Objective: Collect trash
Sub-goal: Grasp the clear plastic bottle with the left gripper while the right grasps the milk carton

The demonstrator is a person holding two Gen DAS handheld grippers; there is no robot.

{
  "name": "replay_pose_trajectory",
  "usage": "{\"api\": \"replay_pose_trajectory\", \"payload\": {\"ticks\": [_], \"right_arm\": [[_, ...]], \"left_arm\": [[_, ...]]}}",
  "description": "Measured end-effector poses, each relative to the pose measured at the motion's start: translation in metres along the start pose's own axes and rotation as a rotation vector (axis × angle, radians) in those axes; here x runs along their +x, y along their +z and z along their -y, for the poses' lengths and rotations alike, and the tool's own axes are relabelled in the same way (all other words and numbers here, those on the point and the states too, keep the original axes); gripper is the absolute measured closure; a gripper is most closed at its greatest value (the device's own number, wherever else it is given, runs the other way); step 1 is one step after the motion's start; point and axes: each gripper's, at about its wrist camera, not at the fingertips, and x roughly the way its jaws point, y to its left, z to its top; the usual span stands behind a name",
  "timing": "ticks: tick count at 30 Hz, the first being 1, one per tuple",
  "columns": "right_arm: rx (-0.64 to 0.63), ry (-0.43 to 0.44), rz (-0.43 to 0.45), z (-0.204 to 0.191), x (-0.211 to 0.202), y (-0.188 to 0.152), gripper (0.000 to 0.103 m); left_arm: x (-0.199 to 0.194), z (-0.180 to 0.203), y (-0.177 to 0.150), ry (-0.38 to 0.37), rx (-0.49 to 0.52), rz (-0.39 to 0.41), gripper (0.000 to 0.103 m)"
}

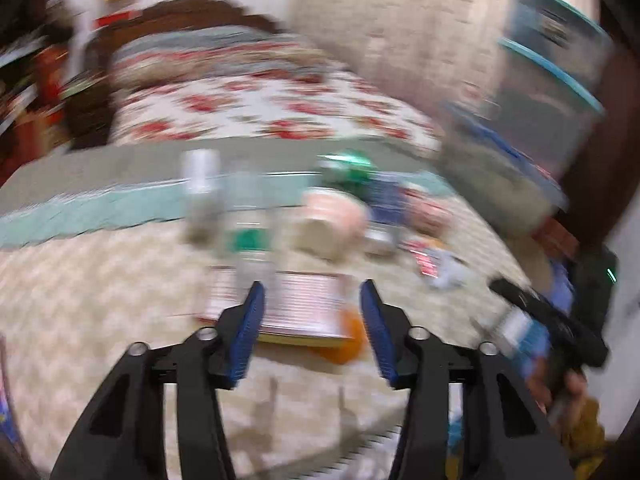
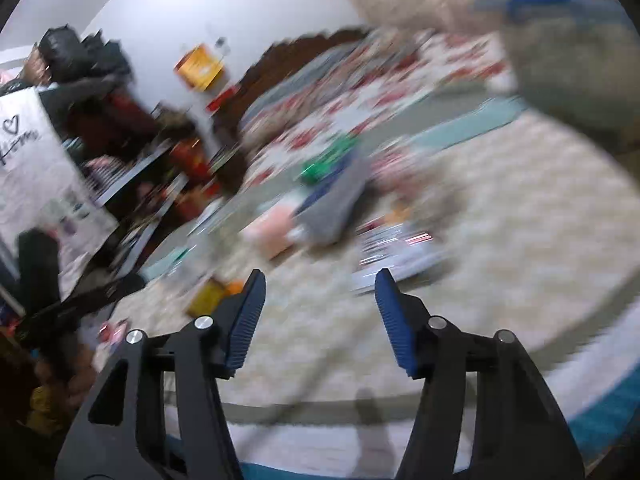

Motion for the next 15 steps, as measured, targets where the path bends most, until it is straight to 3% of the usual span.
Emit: {"api": "replay_pose_trajectory", "payload": {"ticks": [4,6,7,8,9,10,15], "right_arm": [[-0.026,0.041,-0.074,-0.036,0.033,-0.008,0.045],[-0.036,0.034,-0.091,-0.045,0.040,-0.012,0.045],[-0.043,0.027,-0.097,-0.048,0.042,-0.013,0.044],[-0.049,0.017,-0.101,-0.051,0.043,-0.015,0.044],[-0.051,0.011,-0.104,-0.050,0.042,-0.013,0.044],[-0.053,0.005,-0.106,-0.051,0.042,-0.013,0.044],[-0.039,-0.052,-0.071,-0.040,0.035,0.005,0.043]], "left_arm": [[0.019,-0.019,0.016,0.039,-0.061,-0.016,0.033],[0.041,-0.018,0.021,0.064,-0.048,-0.051,0.033],[0.049,-0.017,0.020,0.075,-0.043,-0.067,0.034],[0.060,-0.018,0.019,0.078,-0.047,-0.092,0.043],[0.069,-0.019,0.019,0.064,-0.056,-0.114,0.057],[0.077,-0.023,0.018,0.052,-0.072,-0.136,0.063],[0.053,-0.022,0.006,-0.007,-0.057,-0.074,0.064]]}}
